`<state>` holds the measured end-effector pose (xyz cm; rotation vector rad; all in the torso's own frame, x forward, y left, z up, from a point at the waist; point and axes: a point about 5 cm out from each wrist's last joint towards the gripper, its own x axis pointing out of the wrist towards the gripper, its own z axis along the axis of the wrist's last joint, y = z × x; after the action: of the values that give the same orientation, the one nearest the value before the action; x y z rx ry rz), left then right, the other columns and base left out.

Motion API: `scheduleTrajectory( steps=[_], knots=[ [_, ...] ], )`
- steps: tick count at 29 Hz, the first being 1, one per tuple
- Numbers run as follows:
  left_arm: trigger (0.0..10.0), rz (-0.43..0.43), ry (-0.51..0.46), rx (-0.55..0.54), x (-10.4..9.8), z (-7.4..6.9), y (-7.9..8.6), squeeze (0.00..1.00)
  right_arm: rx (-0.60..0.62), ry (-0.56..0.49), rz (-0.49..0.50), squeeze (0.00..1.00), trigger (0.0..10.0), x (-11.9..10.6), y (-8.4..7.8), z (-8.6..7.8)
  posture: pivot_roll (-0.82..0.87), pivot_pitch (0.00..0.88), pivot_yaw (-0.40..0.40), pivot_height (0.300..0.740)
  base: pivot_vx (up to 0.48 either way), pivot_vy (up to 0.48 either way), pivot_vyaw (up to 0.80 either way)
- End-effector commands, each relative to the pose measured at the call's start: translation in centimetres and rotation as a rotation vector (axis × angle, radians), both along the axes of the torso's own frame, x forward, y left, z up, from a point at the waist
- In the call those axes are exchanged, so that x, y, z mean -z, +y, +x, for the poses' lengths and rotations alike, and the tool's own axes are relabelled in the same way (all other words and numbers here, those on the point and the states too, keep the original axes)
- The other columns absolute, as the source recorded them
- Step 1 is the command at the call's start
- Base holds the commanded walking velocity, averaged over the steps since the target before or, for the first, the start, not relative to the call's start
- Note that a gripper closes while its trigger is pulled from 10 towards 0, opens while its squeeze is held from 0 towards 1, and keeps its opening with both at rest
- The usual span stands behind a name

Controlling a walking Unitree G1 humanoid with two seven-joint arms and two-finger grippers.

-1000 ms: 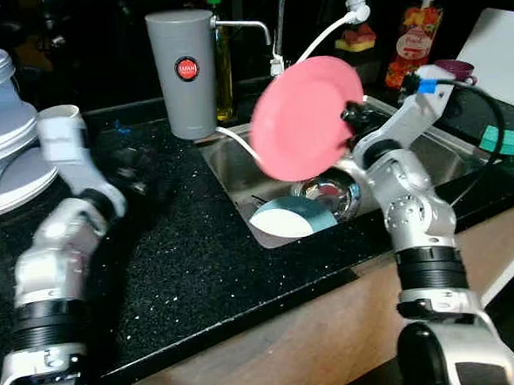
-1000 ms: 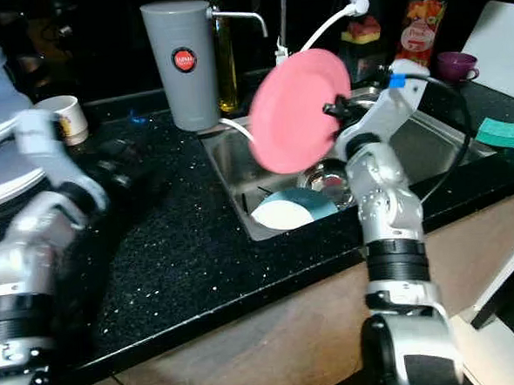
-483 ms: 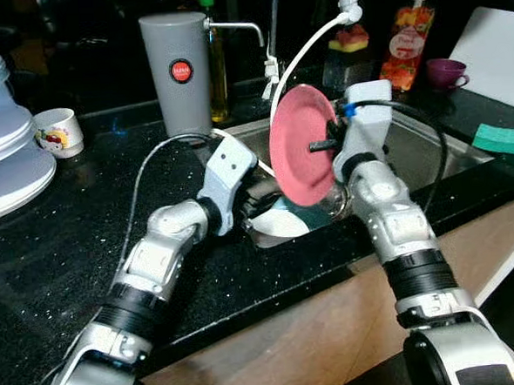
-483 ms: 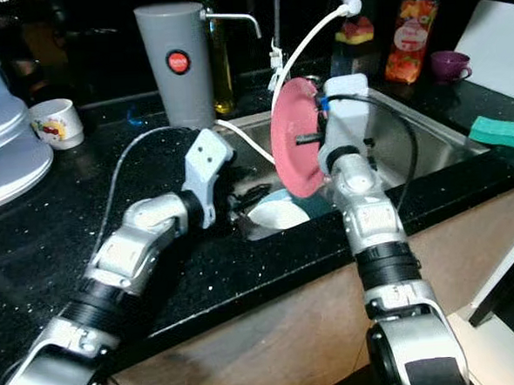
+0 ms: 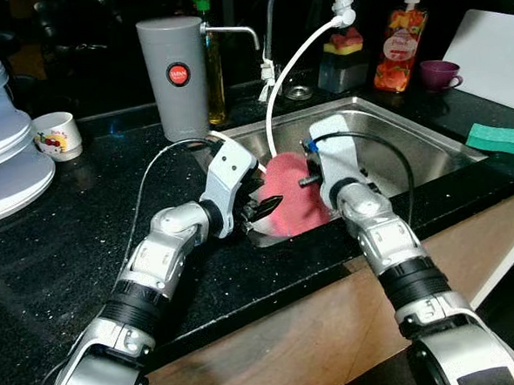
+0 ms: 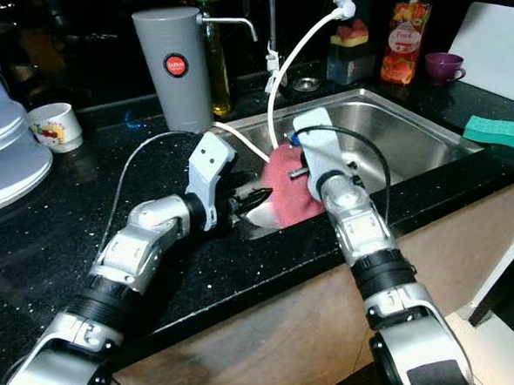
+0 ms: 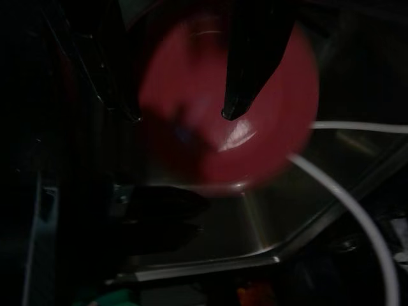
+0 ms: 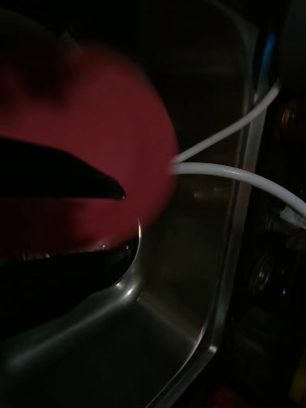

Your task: Kitchen organization

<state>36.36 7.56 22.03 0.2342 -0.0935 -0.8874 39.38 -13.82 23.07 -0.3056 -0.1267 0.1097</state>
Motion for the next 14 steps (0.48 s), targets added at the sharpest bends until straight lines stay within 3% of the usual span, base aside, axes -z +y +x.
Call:
scheduleTrajectory(
  steps=[1,4,5,6,10,14],
  knots=[
    [10.0,-0.001,-0.004,-0.004,-0.1,0.2,0.3,0.0,0.034,-0.007,0.054,0.0,10.0,-0.4,-0.3,0.2,-0.05,0.015,0.048,0.74,0.0,0.0,0.0],
    [10.0,0.001,-0.022,-0.036,-0.3,0.5,0.7,0.0,0.019,-0.063,0.174,0.0,10.0,-1.6,-0.4,0.2,-0.05,0.015,0.049,0.74,0.0,0.0,0.0],
    [10.0,0.001,-0.022,-0.036,-0.3,0.5,0.7,0.0,0.019,-0.063,0.174,0.0,10.0,-1.6,-0.4,0.2,-0.05,0.015,0.049,0.74,0.0,0.0,0.0],
    [10.0,-0.021,-0.039,-0.087,-0.8,0.8,1.1,0.0,0.024,-0.107,0.243,0.0,10.0,-2.3,-0.7,0.0,-0.05,0.016,0.05,0.74,0.0,0.0,0.0],
    [10.0,-0.198,-0.117,-0.313,-3.5,1.9,3.0,0.0,0.081,-0.249,0.446,0.0,10.0,-4.2,-2.3,-0.5,-0.05,0.02,0.049,0.74,0.0,0.0,0.0],
    [10.0,-0.324,-0.162,-0.458,-4.8,0.9,5.2,0.0,0.027,-0.26,0.559,0.0,10.0,-3.4,-2.1,-1.7,-0.05,0.029,0.056,0.74,0.0,0.0,0.0]
  ],
)
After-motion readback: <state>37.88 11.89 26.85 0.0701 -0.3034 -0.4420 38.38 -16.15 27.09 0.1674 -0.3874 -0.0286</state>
